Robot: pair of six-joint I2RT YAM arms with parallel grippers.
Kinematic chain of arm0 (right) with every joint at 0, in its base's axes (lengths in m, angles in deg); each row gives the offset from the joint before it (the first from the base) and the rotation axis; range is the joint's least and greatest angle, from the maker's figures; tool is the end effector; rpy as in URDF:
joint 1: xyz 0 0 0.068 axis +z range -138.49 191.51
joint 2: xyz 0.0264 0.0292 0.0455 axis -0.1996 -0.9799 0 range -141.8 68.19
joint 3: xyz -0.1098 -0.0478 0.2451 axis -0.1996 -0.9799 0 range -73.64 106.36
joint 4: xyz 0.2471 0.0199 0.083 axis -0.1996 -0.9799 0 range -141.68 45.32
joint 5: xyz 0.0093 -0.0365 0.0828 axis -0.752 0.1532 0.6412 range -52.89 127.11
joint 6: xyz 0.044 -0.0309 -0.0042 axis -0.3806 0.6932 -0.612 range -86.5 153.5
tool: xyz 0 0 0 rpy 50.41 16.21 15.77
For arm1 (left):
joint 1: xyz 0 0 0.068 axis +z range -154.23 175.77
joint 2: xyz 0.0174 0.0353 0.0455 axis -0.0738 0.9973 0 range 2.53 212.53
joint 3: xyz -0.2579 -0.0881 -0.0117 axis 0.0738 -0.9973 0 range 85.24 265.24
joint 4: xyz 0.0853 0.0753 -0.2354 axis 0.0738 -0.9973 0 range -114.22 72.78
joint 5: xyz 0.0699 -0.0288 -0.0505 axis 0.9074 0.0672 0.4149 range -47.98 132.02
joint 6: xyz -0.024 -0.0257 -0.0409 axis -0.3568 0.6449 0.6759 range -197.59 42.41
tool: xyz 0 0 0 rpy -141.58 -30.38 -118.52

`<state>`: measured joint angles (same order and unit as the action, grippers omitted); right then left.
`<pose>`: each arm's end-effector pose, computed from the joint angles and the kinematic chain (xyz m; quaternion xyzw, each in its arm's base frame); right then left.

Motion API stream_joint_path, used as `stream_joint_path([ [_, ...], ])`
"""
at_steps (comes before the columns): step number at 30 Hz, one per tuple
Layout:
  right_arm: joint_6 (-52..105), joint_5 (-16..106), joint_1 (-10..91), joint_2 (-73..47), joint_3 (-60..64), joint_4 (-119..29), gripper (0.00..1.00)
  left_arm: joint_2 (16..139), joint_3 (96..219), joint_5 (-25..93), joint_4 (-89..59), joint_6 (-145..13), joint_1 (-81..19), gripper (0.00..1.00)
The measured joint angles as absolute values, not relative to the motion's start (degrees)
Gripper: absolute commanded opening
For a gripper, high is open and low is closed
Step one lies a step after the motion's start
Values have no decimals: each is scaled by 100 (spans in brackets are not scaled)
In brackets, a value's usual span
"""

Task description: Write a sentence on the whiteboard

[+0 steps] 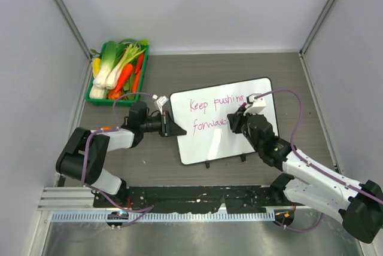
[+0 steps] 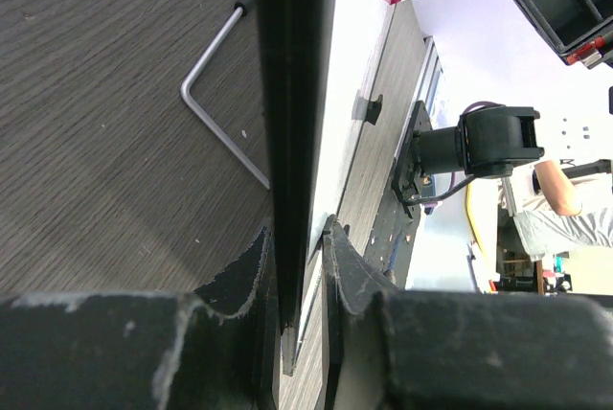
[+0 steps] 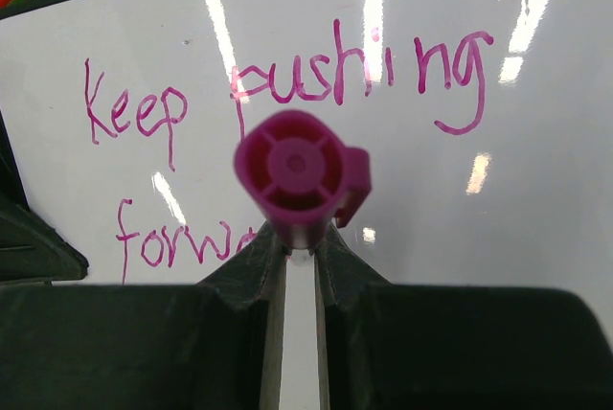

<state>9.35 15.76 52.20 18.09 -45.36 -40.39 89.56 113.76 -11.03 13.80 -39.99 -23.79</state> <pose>0.1621 0.1223 0.2484 -0.0057 0.8002 0.1852 0.5704 0.2450 -0.1172 0.1556 0.1089 0.7917 -0.5574 0.2250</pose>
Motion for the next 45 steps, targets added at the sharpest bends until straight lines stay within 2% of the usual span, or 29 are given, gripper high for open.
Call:
stream_joint_path([
  [20,1211,1292,5213,1949,-4250,-4039,1,8956,11384,-1105,1376,-4012,-2385,0],
  [32,1322,1224,5196,1284,-3999,-3848,1,8956,11384,-1105,1376,-4012,-2389,0],
  [45,1318,1170,5124,1269,-4001,-3767,1,8956,11384,-1105,1376,-4012,-2389,0],
])
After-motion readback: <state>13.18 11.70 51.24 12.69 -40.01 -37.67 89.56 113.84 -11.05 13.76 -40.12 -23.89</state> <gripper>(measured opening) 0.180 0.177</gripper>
